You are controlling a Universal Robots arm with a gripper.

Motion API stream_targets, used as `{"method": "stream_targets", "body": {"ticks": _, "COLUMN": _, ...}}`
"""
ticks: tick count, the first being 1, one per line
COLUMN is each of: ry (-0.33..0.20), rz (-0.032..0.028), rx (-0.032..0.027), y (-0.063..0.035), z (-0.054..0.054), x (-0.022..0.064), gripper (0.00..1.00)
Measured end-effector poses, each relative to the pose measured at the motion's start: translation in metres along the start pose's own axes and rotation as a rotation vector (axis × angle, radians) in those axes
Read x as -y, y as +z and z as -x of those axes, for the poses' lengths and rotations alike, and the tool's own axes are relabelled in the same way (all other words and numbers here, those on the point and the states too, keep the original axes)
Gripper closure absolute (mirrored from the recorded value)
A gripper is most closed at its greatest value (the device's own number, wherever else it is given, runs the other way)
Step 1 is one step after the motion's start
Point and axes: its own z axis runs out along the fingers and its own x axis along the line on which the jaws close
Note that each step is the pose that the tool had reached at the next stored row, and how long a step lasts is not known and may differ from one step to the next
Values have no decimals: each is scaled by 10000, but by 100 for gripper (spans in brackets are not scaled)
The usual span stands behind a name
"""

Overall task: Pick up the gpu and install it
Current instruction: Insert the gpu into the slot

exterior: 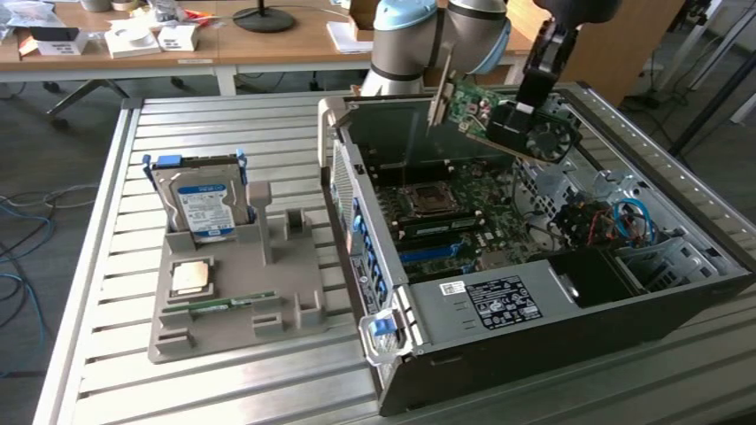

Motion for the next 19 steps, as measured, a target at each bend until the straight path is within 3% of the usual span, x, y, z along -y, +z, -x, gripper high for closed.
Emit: {"method": "stream_targets", "body": {"ticks": 19, "ry": -3416, "rz": 50, "rx": -60, "y": 8, "z": 0, "x": 0, "gripper": 74}}
